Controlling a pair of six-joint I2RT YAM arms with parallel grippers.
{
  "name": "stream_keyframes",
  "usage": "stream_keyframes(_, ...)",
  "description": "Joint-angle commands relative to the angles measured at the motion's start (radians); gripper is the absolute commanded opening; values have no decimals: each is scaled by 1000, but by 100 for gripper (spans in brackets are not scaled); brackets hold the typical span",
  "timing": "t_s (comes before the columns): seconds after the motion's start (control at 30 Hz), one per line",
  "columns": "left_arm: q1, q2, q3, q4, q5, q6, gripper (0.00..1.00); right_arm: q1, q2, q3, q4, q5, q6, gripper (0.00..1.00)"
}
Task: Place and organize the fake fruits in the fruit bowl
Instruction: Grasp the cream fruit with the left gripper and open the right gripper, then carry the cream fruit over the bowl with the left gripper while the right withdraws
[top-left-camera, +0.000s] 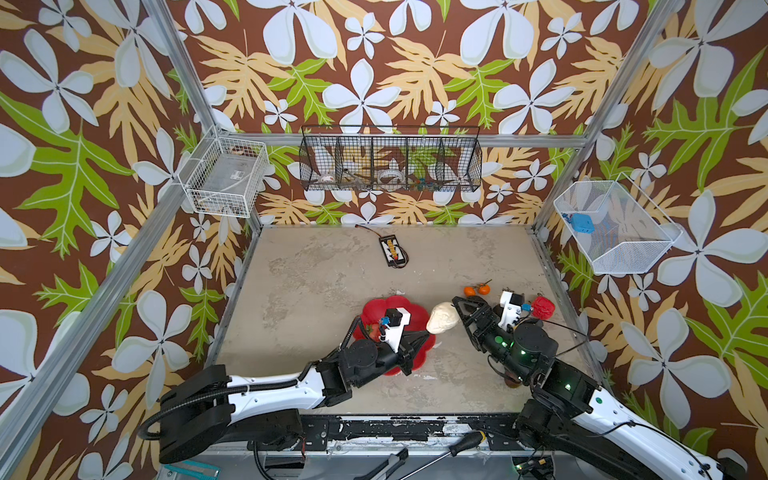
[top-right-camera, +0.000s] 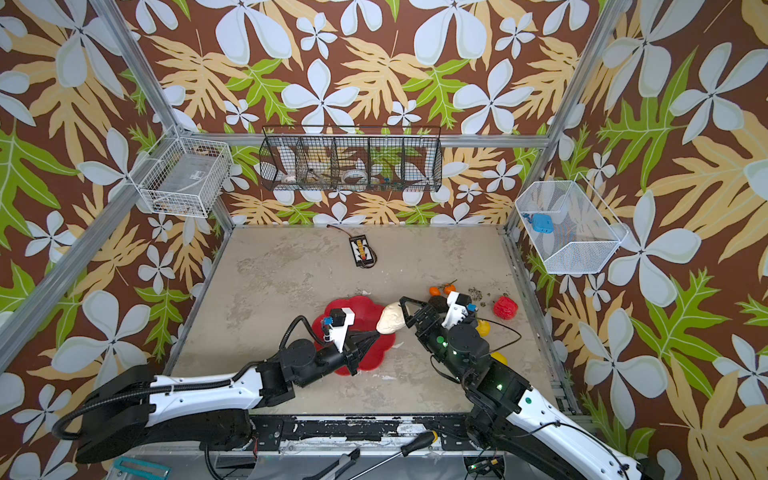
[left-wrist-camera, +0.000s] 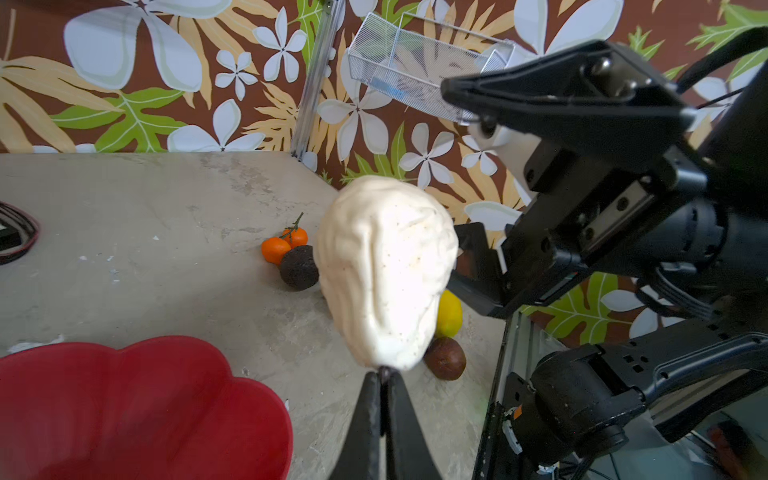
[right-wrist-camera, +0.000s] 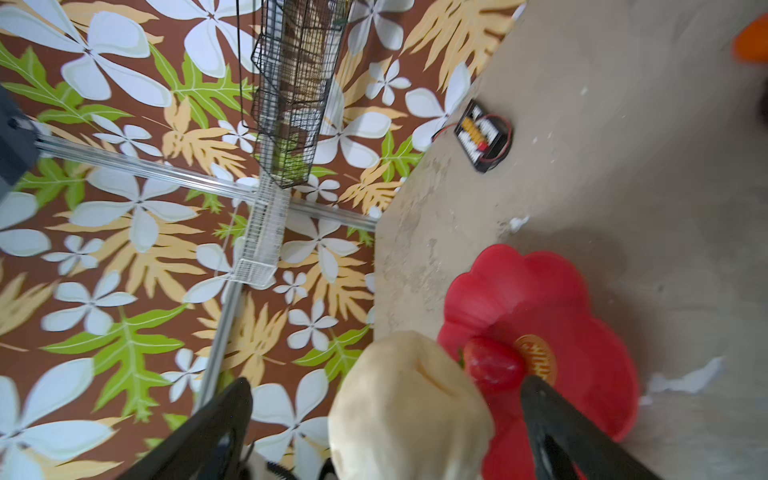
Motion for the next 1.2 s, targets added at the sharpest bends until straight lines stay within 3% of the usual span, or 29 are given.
stream_keyframes(0.0,-1,-44,66,-393,-94,40,1,1,-27,13,-219,138,-239,99)
stream_keyframes(0.27,19,80,353,-999,-154,19,0,1,-170,-100,-329,193,-325,100)
stream_keyframes(0.47,76,169,510,-1240,-165,123,1,1,-253,-165,-350,190,-344,100)
stream_keyframes(0.7,241,301,638,-1318,-28,220,2,0,-293,-201,-354,167,-369,100)
stream_keyframes(0.93,303,441,729,-1357,86,291,2,1,-297,-211,-342,153,-382,100)
stream_keyframes(1.17,350,519,772,-1418,102,320,3,1,-300,-221,-338,150,-382,100)
